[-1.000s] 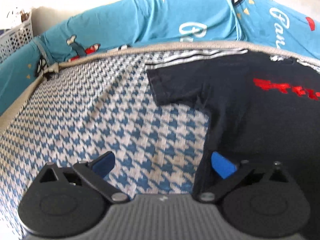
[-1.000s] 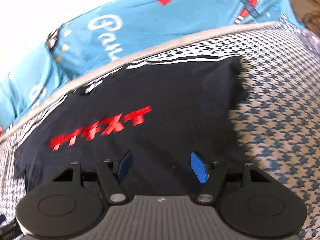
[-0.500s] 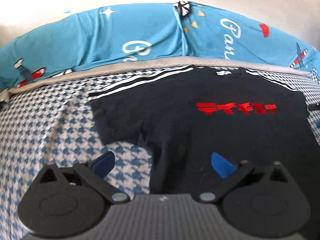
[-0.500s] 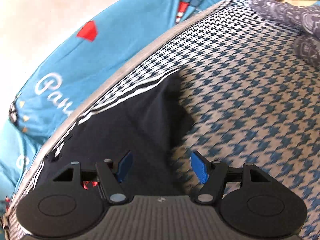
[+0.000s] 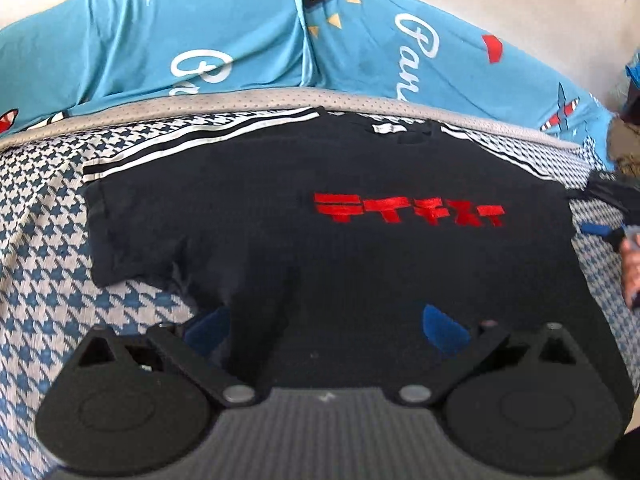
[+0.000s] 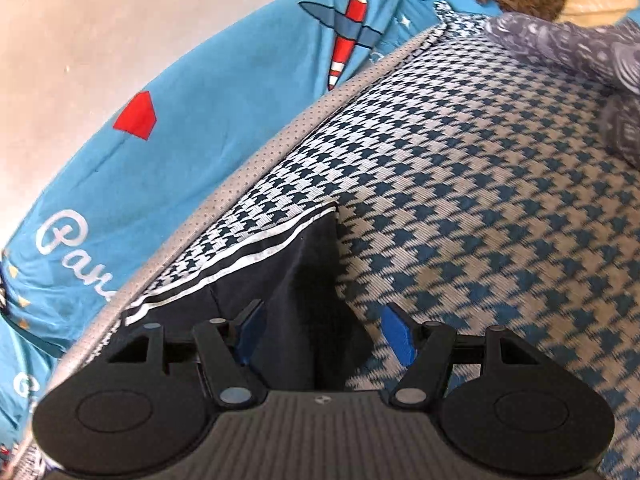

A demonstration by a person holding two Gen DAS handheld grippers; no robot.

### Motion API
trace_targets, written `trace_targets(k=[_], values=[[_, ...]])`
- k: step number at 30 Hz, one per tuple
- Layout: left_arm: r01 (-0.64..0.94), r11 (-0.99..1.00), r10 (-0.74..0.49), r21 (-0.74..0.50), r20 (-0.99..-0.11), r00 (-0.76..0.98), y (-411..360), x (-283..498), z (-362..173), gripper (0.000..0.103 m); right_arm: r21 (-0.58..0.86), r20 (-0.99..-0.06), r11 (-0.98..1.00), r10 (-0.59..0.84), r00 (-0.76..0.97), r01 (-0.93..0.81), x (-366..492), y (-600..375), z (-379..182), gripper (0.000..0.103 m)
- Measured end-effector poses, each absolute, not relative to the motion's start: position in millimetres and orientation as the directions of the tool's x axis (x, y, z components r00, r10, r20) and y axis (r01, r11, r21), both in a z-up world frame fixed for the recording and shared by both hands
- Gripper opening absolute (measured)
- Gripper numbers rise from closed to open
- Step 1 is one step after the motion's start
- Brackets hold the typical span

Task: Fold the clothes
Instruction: 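Move the right gripper over the shirt to the other striped sleeve, then grasp the sleeve with the right gripper and fold it onto the shirt body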

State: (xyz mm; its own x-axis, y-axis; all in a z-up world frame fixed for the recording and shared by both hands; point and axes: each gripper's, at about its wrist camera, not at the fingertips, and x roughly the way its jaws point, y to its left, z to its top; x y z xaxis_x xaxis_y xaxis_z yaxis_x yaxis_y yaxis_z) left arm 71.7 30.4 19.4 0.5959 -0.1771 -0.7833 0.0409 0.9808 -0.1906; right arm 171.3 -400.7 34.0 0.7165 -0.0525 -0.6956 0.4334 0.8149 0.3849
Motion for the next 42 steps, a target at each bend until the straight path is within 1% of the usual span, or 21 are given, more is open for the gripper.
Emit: trace_targets(k=[1, 3, 7, 8, 9, 12, 14, 16, 19, 20, 22, 23, 24, 25, 27, 29, 30, 32, 35, 37, 42], values=[[0.042, 0.981, -0.175, -0.187, -0.786, 0.593, 30, 71, 19, 0.103, 0.378, -0.694, 0.818, -0.06, 0.717, 0.434, 175, -400, 32, 0.064], [0.037, 0.982, -0.17, -0.184, -0.79, 0.589, 31, 72, 18, 0.103, 0.365, -0.691, 0.823, -0.074, 0.719, 0.435, 182, -398, 29, 0.061], [0.02, 0.98, -0.173, -0.198, -0.795, 0.582, 34, 74, 17, 0.103, 0.327, -0.677, 0.843, -0.105, 0.728, 0.426, 193, -394, 23, 0.049], [0.017, 0.98, -0.173, -0.2, -0.796, 0.58, 35, 74, 16, 0.103, 0.317, -0.67, 0.853, -0.108, 0.735, 0.414, 195, -392, 22, 0.036], [0.016, 0.98, -0.173, -0.2, -0.798, 0.577, 35, 75, 16, 0.103, 0.307, -0.663, 0.863, -0.109, 0.741, 0.401, 197, -391, 22, 0.021], [0.023, 0.981, -0.173, -0.194, -0.805, 0.568, 33, 75, 14, 0.103, 0.291, -0.65, 0.883, -0.1, 0.753, 0.369, 201, -384, 20, 0.009], [0.029, 0.982, -0.171, -0.187, -0.808, 0.564, 31, 75, 13, 0.103, 0.264, -0.629, 0.897, -0.118, 0.768, 0.355, 200, -376, 25, 0.008], [0.031, 0.982, -0.171, -0.186, -0.808, 0.564, 31, 75, 13, 0.103, 0.247, -0.594, 0.919, -0.107, 0.798, 0.307, 197, -364, 33, 0.008], [0.032, 0.982, -0.171, -0.185, -0.809, 0.562, 31, 75, 13, 0.103, 0.189, -0.536, 0.966, -0.052, 0.843, 0.179, 192, -338, 49, 0.008], [0.03, 0.982, -0.17, -0.184, -0.811, 0.56, 31, 75, 12, 0.103, 0.177, -0.525, 0.977, -0.012, 0.851, 0.123, 190, -328, 52, 0.008], [0.027, 0.983, -0.167, -0.183, -0.814, 0.557, 31, 76, 11, 0.103, 0.18, -0.537, 0.984, 0.105, 0.837, -0.008, 189, -309, 53, 0.011], [0.026, 0.983, -0.166, -0.182, -0.815, 0.556, 31, 76, 10, 0.103, 0.189, -0.557, 0.98, 0.158, 0.815, -0.061, 189, -302, 52, 0.017], [0.023, 0.983, -0.164, -0.182, -0.816, 0.555, 31, 76, 10, 0.103, 0.206, -0.579, 0.972, 0.215, 0.787, -0.113, 189, -295, 51, 0.026], [0.02, 0.983, -0.162, -0.182, -0.816, 0.555, 31, 76, 10, 0.103, 0.228, -0.582, 0.963, 0.254, 0.773, -0.145, 189, -292, 51, 0.027], [0.013, 0.982, -0.162, -0.186, -0.815, 0.556, 32, 76, 10, 0.103, 0.275, -0.551, 0.943, 0.315, 0.773, -0.188, 186, -292, 55, 0.027], [0.006, 0.981, -0.163, -0.192, -0.815, 0.556, 33, 76, 10, 0.103, 0.303, -0.53, 0.936, 0.321, 0.785, -0.178, 184, -298, 61, 0.03], [0.004, 0.981, -0.163, -0.193, -0.816, 0.555, 33, 76, 10, 0.103, 0.303, -0.527, 0.942, 0.293, 0.798, -0.147, 184, -303, 63, 0.032], [0.005, 0.981, -0.162, -0.192, -0.816, 0.555, 33, 76, 10, 0.103, 0.304, -0.527, 0.949, 0.241, 0.815, -0.084, 186, -314, 66, 0.032], [0.009, 0.982, -0.162, -0.188, -0.816, 0.555, 32, 76, 10, 0.103, 0.318, -0.561, 0.948, 0.178, 0.808, 0.012, 189, -333, 61, 0.032], [0.011, 0.983, -0.16, -0.185, -0.817, 0.554, 32, 77, 10, 0.103, 0.338, -0.587, 0.94, 0.163, 0.793, 0.057, 191, -341, 56, 0.033], [0.001, 0.985, -0.144, -0.172, -0.823, 0.549, 33, 78, 7, 0.103, 0.328, -0.641, 0.943, 0.173, 0.748, 0.063, 195, -343, 46, 0.033]])
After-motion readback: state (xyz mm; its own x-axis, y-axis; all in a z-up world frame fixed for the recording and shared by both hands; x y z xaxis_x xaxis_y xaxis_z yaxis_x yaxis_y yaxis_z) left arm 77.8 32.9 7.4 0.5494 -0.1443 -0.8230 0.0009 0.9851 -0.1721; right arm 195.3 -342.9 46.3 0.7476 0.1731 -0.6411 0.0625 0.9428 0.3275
